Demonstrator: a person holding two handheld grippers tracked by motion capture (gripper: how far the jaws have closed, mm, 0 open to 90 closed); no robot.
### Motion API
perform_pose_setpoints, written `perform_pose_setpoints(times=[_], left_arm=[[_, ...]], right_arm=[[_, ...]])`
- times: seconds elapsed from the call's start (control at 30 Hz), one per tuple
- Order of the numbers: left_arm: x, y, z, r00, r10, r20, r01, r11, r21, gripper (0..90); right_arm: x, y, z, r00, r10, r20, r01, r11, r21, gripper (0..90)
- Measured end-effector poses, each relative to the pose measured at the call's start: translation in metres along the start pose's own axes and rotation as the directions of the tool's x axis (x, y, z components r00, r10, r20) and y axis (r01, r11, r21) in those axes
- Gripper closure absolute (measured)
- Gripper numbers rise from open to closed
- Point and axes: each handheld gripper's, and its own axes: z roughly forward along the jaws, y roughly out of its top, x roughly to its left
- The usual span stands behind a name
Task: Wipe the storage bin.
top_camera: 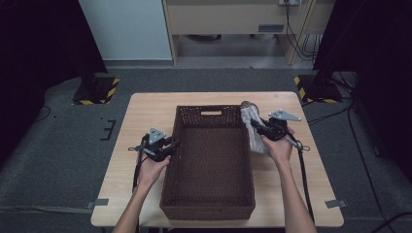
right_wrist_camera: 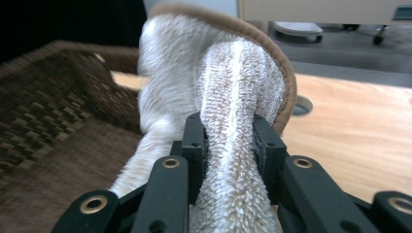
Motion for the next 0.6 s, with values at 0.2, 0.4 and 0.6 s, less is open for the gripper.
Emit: perform_pose_setpoints(times=[0.2, 0.4, 0.6], left_arm=[[0.0, 0.0, 0.0, 1.0, 0.0, -0.004, 0.0, 1.0, 0.0, 65.0], [-0.002, 0.001, 0.0, 0.9998, 0.001, -0.021, -0.001, 1.0, 0.002, 66.4], [-0.002, 0.001, 0.001, 0.9997, -0.008, -0.022, 0.008, 1.0, 0.006, 67.3]], right_arm=[[-0.005, -0.061, 0.035, 0.996, 0.081, 0.038, -0.085, 0.989, 0.125, 73.4], [-0.008, -0.061, 0.034, 0.995, 0.072, 0.069, -0.081, 0.986, 0.145, 73.4], [-0.017, -0.024, -0.001, 0.9943, 0.101, 0.034, -0.102, 0.995, 0.022, 73.3]])
